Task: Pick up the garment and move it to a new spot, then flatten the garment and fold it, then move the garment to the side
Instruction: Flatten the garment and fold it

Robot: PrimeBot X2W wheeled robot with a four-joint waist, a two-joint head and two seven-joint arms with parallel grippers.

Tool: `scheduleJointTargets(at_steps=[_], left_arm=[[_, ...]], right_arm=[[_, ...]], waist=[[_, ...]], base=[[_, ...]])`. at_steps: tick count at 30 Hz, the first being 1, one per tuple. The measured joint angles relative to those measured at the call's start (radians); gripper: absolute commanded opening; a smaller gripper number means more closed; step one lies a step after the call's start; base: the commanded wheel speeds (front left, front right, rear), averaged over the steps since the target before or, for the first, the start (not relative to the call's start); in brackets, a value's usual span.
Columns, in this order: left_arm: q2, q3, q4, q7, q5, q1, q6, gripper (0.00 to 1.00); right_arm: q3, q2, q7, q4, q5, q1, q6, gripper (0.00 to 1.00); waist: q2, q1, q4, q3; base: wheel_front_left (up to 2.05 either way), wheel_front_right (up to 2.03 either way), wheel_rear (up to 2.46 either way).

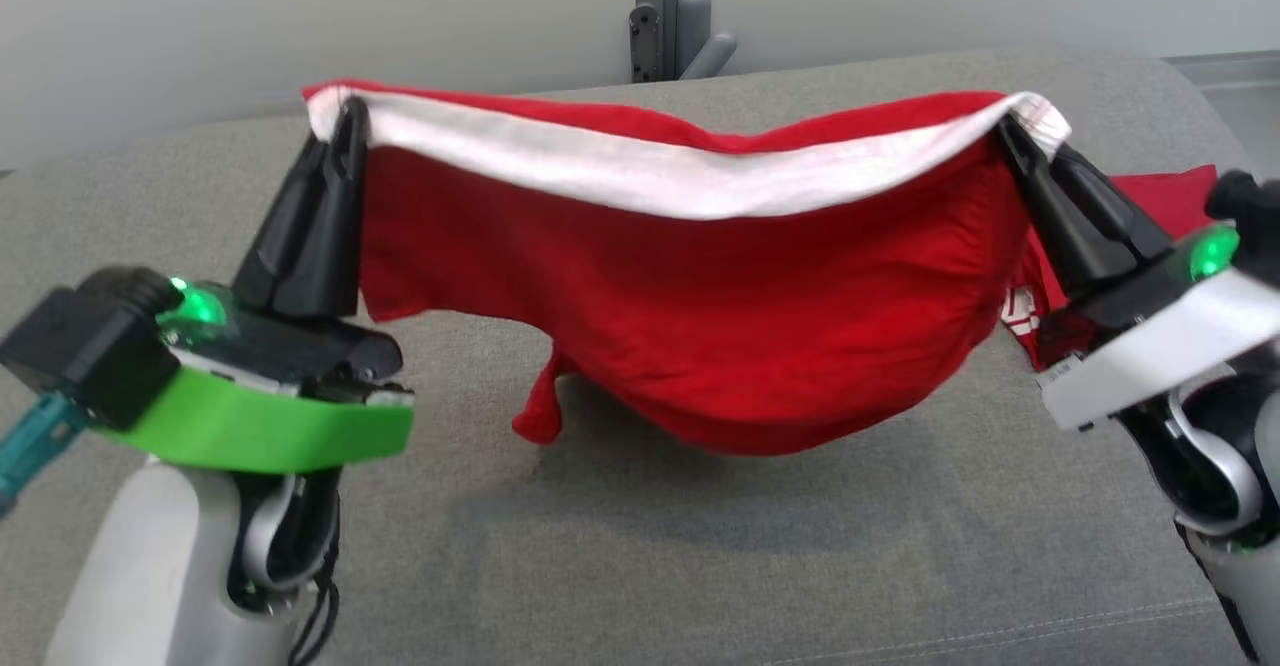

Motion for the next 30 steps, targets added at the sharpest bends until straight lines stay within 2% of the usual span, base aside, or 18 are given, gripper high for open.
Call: scheduleJointTargets(at_steps=[5,10,13,18,21,25,30], left_arm=[[0.03,0.016,0.068,0.076,-0.014,-0.176,-0.009,0.0],[0.054,0.017,0.265,0.109,-0.003,-0.437,-0.026,0.0],[0.057,0.003,0.44,0.083,0.036,-0.663,-0.035,0.0],[0.042,0.011,0.631,-0.044,0.086,-0.892,-0.036,0.0],[0.037,-0.005,0.712,-0.095,0.136,-0.973,-0.036,0.0],[0.007,-0.016,0.783,-0.122,0.156,-0.998,-0.039,0.0],[-0.03,-0.021,0.803,-0.125,0.158,-0.934,-0.047,0.0]], right_arm=[[0.095,-0.009,0.037,0.113,0.018,-0.204,0.0,0.0],[0.184,0.031,0.0,0.337,0.009,-0.495,0.0,0.0],[0.218,0.086,-0.11,0.57,-0.064,-0.746,0.0,0.0],[0.22,0.169,-0.299,0.856,-0.176,-0.964,0.0,0.0],[0.204,0.206,-0.386,0.996,-0.229,-1.04,0.0,0.0],[0.196,0.242,-0.424,1.119,-0.277,-1.066,0.0,0.0],[0.216,0.255,-0.43,1.162,-0.291,-1.024,0.0,0.0]], waist=[[0.0,0.0001,0.005,0.044],[0.0,0.0001,0.016,0.111],[0.0,0.0001,0.027,0.179],[0.0,0.0002,0.047,0.262],[0.0,0.0002,0.062,0.305],[0.0,0.0002,0.085,0.358],[0.0,0.0003,0.112,0.419]], base=[[0.0,0.0,0.0],[0.0,0.0,0.0],[0.0,0.0,0.0],[0.0,0.0,0.0],[0.0,0.0,0.0],[0.0,0.0,0.0],[0.0,0.0,0.0]])
